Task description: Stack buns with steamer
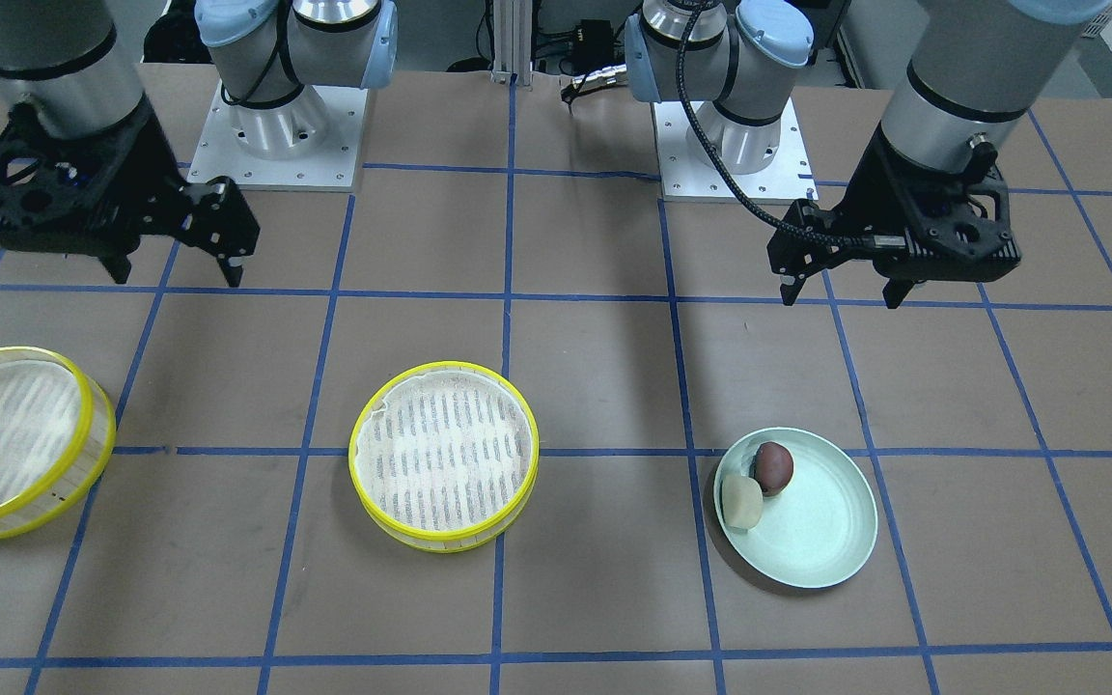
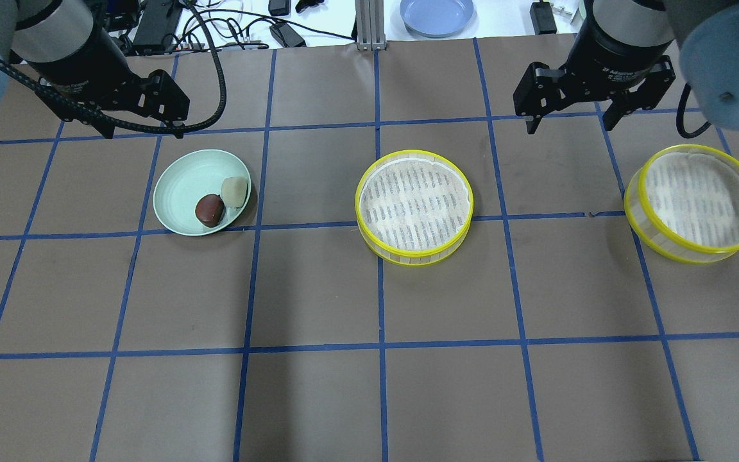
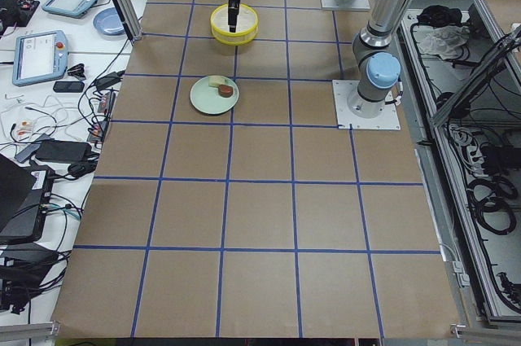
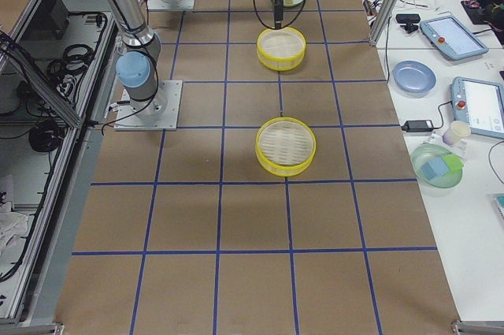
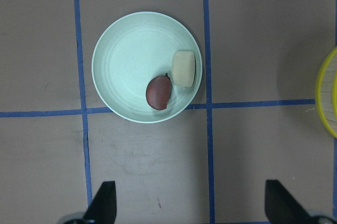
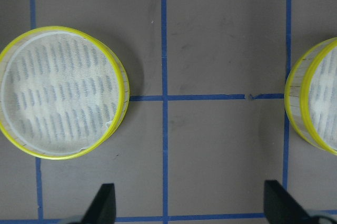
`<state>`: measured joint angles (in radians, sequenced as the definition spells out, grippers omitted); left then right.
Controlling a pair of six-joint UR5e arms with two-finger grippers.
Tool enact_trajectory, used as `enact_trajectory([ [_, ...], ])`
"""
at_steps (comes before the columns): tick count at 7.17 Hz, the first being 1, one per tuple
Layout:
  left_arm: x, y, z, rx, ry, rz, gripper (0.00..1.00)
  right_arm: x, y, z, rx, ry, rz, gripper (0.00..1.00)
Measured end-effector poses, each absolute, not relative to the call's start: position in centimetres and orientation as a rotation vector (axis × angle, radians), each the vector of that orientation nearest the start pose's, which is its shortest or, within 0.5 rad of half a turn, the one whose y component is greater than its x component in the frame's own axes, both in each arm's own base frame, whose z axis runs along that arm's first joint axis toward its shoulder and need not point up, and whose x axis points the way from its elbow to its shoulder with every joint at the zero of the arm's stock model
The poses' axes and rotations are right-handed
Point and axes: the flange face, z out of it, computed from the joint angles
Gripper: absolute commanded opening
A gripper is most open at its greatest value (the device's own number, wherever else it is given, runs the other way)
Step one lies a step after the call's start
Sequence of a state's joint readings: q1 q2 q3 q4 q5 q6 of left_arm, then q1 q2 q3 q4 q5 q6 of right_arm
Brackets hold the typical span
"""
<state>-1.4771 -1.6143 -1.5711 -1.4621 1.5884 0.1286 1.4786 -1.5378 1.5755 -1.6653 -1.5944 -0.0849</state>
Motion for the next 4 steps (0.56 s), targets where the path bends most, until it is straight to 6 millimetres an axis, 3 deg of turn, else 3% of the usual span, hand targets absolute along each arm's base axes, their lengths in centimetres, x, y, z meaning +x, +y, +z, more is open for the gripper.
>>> enact_trajectory([
  [2, -6.5, -55.8, 42.5, 0.176, 3.146, -0.116, 1.0, -3.9, -54.0, 45.6, 0.056, 3.188, -0.003, 1.0],
  [4, -4.1, -58.9, 36.2, 0.282, 3.228, -0.157, 1.0, -17.2, -53.8, 42.2, 0.145, 3.182, 0.068, 1.0],
])
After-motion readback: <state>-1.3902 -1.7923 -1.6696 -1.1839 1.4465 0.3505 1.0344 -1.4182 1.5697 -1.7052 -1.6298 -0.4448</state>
